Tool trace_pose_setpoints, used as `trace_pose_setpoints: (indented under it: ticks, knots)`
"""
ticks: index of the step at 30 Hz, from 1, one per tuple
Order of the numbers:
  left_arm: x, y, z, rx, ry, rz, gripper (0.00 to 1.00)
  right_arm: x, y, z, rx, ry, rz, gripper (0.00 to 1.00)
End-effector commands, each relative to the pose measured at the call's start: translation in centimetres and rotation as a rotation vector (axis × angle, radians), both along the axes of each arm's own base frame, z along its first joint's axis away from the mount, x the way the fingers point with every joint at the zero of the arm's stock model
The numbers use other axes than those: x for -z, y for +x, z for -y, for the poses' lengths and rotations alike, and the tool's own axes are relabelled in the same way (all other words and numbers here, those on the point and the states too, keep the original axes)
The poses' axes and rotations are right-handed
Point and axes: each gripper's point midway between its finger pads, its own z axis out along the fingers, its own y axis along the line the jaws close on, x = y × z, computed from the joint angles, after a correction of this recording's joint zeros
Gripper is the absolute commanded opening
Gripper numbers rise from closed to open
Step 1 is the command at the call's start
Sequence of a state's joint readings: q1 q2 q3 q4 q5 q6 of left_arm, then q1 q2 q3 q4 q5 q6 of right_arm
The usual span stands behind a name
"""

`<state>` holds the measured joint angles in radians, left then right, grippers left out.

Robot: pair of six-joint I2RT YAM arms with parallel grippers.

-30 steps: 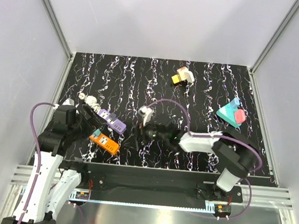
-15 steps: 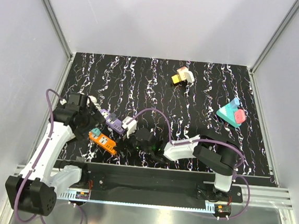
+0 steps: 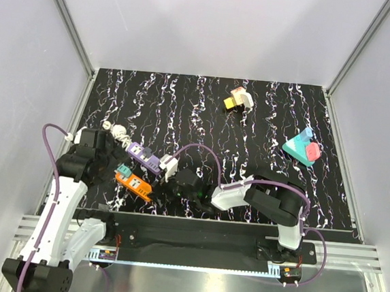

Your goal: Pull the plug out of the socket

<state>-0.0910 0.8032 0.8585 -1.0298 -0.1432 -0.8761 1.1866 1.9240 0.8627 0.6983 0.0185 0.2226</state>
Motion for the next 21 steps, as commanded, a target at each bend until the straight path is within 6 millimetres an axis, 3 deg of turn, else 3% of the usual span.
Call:
trace_pose_setpoints:
  ticks: [1,10,16,21]
  knots:
    - [0.7,0.4,0.0,-0.005,-0.002,-0.007,0.95,-1.9,-0.9,-1.5,-0.06,0.118,-0.004,0.9]
    - [2.7,1.3,0.0,-0.034,-0.009,-0.041,0.85,-1.6,-1.4,-2.6,-0.104,0.142,-0.021,0.77]
    - [4.6,1.9,-0.3,-0.047,0.0,-0.112,0.8,-1.2,-1.3,-3.2,-0.124,0.127,-0.012,0.72]
    - [5.0,2.7,-0.4,-0.05,0.01,-0.129,0.77,-0.7,-2.0,-3.5,-0.172,0.115,-0.011,0.72]
